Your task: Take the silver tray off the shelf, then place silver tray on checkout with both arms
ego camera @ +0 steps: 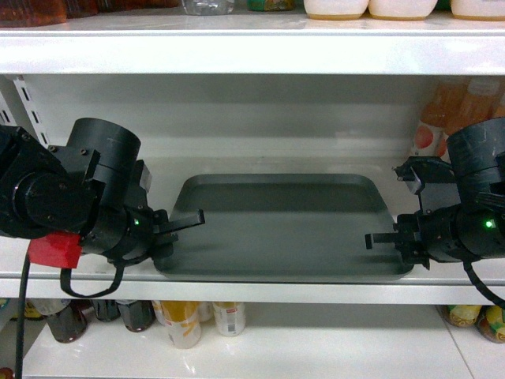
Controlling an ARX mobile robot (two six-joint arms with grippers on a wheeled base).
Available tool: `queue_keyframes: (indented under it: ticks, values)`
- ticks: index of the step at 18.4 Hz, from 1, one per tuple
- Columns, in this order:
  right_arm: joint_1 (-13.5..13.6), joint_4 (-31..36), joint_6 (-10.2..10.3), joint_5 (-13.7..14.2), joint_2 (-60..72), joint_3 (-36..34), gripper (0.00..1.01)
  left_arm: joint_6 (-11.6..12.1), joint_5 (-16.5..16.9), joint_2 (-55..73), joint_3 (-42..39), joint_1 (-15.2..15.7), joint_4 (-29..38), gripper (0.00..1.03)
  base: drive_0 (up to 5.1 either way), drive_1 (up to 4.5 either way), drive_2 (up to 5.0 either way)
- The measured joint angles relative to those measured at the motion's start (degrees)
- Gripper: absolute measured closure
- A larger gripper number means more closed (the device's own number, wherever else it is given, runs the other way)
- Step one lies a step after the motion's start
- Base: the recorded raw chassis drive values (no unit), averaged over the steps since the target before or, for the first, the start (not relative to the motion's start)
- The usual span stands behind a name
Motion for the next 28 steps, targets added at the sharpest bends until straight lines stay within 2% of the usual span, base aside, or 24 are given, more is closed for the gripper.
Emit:
queue_keyframes:
  ticks: [6, 8, 9, 10, 11, 12, 28]
  values:
    - [0.57, 4.98, 4.02, -2.36, -14.78, -11.82, 0.98, 6.32, -3.61, -15.21, -9.29, -0.31, 4.31, 1.0, 0.0, 0.0, 0.0]
    - [0.52, 6.27, 4.39, -2.84, -18.45, -14.8, 0.98, 6.54, -4.46, -19.28, -12.68, -1.05, 4.96, 1.0, 0.0, 0.0, 0.0]
    - [-0.42, 7.91, 4.39, -4.46, -24.35, -21.16, 0.98, 6.86, -6.47, -25.27, -19.08, -2.67, 5.92, 1.0, 0.0, 0.0, 0.0]
    - [-2.03, 9.88, 4.61, -7.26, -34.27, -31.58, 0.98, 5.75, -9.75, -36.48, -29.14, -5.86, 6.75, 1.0, 0.0, 0.0, 0.0]
    - [-2.84, 9.86, 4.87, -9.86, -44.96, -40.09, 0.98, 3.19, -11.13, -45.44, -38.14, -7.52, 6.36, 1.0, 0.0, 0.0, 0.0]
    - [-2.78, 10.8, 5.27, -10.47, -47.78, -41.86, 0.98, 3.23, -11.37, -47.6, -40.17, -7.63, 7.56, 1.0, 0.0, 0.0, 0.0]
    - [-2.78, 10.49, 5.46, -10.47, -47.78, -41.7, 0.98, 3.3, -11.47, -47.69, -40.04, -7.63, 7.28, 1.0, 0.0, -0.25, 0.3]
